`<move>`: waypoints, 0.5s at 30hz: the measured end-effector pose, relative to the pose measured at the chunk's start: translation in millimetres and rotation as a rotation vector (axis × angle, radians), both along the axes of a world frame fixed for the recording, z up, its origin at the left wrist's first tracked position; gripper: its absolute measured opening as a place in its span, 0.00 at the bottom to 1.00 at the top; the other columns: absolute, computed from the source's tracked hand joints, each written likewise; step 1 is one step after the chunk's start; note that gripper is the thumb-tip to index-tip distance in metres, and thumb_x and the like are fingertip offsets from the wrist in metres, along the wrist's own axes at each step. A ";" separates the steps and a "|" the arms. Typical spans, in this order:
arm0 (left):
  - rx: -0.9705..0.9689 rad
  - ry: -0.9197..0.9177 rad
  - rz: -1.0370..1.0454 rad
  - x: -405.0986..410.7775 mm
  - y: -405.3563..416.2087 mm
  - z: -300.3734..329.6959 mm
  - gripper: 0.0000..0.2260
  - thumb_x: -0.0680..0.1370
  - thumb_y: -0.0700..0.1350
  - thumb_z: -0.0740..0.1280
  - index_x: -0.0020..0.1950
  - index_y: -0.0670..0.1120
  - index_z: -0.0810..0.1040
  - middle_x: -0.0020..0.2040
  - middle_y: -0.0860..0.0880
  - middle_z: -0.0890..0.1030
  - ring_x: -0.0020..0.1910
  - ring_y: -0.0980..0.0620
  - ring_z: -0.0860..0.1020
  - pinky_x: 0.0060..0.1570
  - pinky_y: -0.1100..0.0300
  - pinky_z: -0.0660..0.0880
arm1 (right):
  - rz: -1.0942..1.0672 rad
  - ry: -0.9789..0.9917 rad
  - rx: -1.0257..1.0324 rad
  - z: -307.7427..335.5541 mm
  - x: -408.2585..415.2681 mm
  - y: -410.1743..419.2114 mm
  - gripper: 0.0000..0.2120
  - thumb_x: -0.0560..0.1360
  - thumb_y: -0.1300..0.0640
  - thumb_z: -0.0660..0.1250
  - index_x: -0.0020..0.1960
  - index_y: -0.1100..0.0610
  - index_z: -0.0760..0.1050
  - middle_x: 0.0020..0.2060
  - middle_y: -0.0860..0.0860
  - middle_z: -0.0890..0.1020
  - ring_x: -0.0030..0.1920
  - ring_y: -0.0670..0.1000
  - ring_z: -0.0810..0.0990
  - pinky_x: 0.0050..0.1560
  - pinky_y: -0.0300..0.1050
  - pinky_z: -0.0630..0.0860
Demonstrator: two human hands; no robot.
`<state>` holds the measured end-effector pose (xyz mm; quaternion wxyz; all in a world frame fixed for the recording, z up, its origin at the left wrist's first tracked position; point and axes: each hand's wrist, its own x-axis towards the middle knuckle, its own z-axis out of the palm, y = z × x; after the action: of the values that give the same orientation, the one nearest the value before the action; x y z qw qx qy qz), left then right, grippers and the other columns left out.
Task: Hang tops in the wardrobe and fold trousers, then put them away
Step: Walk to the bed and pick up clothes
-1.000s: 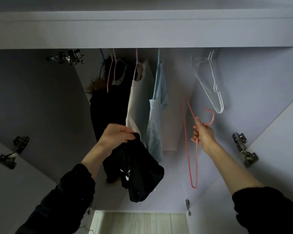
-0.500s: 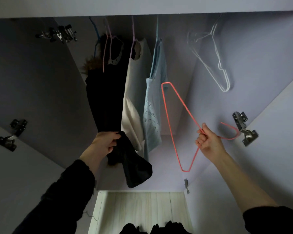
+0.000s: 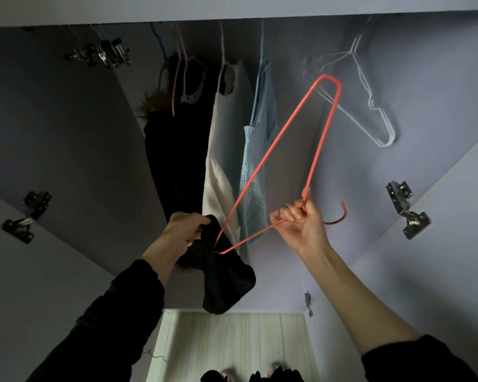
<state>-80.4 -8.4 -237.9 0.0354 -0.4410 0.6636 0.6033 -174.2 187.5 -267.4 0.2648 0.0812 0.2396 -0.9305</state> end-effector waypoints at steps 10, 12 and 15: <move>0.044 0.089 -0.014 8.6 3.3 25.6 0.04 0.74 0.38 0.68 0.47 0.39 0.80 0.40 0.45 0.81 0.34 0.51 0.77 0.33 0.62 0.64 | -0.021 0.023 0.115 -4.5 4.3 -15.9 0.20 0.73 0.47 0.62 0.24 0.50 0.71 0.16 0.45 0.60 0.19 0.44 0.60 0.40 0.38 0.64; 0.050 0.138 -0.016 7.7 0.2 38.4 0.04 0.74 0.39 0.69 0.47 0.39 0.81 0.39 0.45 0.81 0.34 0.51 0.76 0.33 0.62 0.64 | -0.001 0.045 0.275 -10.4 4.8 -18.1 0.18 0.78 0.51 0.61 0.29 0.49 0.70 0.16 0.44 0.60 0.19 0.43 0.58 0.37 0.37 0.61; -0.058 0.197 0.056 6.2 -17.2 53.2 0.03 0.73 0.37 0.69 0.39 0.42 0.79 0.30 0.48 0.79 0.26 0.55 0.75 0.26 0.65 0.64 | 0.021 0.185 0.612 -17.3 2.8 -14.2 0.15 0.77 0.56 0.64 0.33 0.54 0.69 0.17 0.44 0.67 0.20 0.41 0.64 0.32 0.35 0.62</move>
<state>-74.2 -25.6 -184.7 -0.0596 -0.3987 0.6684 0.6251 -171.4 173.3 -284.7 0.2149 0.0695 0.5325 -0.8158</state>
